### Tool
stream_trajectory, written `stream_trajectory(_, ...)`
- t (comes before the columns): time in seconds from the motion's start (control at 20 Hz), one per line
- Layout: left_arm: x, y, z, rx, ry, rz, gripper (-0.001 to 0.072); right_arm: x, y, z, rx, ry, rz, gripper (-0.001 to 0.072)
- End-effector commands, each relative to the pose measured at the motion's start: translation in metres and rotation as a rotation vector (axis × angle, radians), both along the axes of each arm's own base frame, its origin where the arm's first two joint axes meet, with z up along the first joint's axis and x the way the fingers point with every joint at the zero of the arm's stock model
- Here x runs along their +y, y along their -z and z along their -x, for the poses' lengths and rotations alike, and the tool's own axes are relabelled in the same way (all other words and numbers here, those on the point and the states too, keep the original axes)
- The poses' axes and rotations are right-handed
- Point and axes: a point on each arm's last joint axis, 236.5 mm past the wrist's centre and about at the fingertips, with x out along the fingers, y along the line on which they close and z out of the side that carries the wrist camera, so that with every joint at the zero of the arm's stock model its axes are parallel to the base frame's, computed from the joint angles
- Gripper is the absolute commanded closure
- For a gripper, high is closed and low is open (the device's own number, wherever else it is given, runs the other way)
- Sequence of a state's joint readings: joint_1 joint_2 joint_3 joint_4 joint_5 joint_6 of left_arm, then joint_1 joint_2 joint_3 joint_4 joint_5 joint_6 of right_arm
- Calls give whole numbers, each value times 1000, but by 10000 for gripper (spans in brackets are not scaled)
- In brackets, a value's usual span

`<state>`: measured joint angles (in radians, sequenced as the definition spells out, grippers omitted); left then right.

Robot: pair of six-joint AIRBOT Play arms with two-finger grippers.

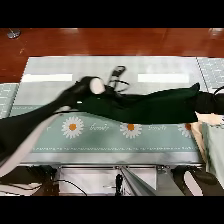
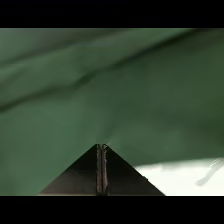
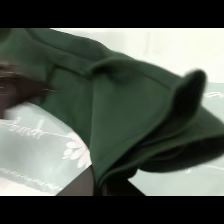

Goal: Fold the shirts.

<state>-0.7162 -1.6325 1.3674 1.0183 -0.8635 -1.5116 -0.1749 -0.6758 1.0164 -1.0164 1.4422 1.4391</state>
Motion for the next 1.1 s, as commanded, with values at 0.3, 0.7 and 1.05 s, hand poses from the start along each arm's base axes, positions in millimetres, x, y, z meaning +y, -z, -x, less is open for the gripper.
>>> stream_trajectory(0.3,-126,29,78,235,116,114,673,16,-7,0,-31,27,-26,692)
stream_trajectory(0.7,62,-67,-86,175,-113,123,674,16,13,-31,60,-33,-5,691)
stream_trajectory(1.05,292,-242,-117,-257,-489,130,674,123,15,-104,84,-311,-56,692)
